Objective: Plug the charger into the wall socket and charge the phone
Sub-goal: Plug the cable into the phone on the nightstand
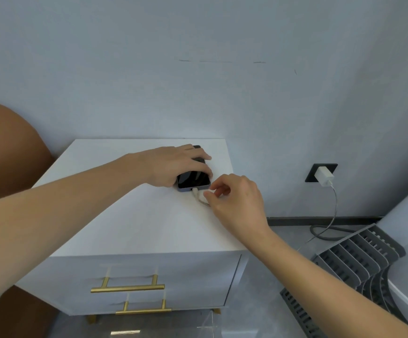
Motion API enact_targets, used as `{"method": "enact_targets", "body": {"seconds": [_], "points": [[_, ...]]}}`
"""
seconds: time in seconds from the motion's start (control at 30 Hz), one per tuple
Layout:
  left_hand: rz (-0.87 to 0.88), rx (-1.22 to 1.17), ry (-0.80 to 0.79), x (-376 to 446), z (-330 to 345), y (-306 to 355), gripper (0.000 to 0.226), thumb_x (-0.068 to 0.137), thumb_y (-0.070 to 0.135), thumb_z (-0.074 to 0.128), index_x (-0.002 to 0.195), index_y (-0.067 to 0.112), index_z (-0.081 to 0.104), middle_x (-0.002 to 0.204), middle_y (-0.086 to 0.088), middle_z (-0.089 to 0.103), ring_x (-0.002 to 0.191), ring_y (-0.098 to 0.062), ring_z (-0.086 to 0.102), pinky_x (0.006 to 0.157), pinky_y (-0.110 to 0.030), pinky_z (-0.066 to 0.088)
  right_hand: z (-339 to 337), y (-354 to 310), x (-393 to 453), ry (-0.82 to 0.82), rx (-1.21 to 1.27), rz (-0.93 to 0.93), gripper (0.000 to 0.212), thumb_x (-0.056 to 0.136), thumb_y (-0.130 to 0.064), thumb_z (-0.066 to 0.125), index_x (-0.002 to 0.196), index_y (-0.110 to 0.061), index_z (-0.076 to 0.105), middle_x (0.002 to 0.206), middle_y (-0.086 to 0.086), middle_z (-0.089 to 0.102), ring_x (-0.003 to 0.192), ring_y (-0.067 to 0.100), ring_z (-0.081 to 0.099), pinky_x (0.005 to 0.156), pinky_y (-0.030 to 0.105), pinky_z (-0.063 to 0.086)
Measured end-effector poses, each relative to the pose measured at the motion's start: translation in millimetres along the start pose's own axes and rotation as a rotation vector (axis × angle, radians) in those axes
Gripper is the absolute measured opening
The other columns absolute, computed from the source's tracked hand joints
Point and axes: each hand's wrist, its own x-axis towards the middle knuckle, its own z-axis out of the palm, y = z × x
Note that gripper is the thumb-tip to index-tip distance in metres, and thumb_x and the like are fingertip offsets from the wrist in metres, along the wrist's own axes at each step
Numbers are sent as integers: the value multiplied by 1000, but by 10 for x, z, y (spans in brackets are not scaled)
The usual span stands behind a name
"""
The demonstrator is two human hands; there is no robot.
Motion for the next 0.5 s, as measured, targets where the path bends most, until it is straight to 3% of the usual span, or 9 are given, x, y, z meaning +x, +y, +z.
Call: {"method": "enact_targets", "body": {"seconds": [0.13, 0.23, 0.33, 0.5], "points": [[-171, -189, 197, -181, 152, 6, 86, 81, -3, 54, 152, 41, 36, 155, 14, 35, 136, -16, 38, 88, -35, 51, 22, 15, -3, -4, 4, -7, 8, 83, -33, 76, 84, -27, 72, 77, -12, 69, 86, 15, 60, 82, 42, 53], [-459, -369, 366, -365, 302, 57, 75, 88, 16, 56, 156, 33, 29, 149, 11, 39, 138, -17, 40, 93, -38, 49, 30, 37, -1, -6, 6, -15, 8, 84, -34, 76, 84, -27, 72, 79, -12, 68, 86, 15, 59, 83, 43, 52], [-627, -404, 342, -469, 502, 123, 70, 92, 42, 44, 157, 22, 31, 152, 5, 39, 139, -21, 38, 97, -38, 41, 44, 56, -7, 2, 6, -22, 10, 83, -34, 77, 84, -26, 71, 79, -12, 68, 87, 16, 58, 83, 44, 51], [-648, -409, 341, -490, 609, 146, 87, 80, 74, 28, 146, 22, 50, 154, 5, 41, 141, -20, 37, 111, -43, 37, 59, 65, 8, 5, 6, -47, 13, 83, -38, 76, 82, -26, 71, 78, -11, 66, 85, 18, 58, 81, 43, 51]]}}
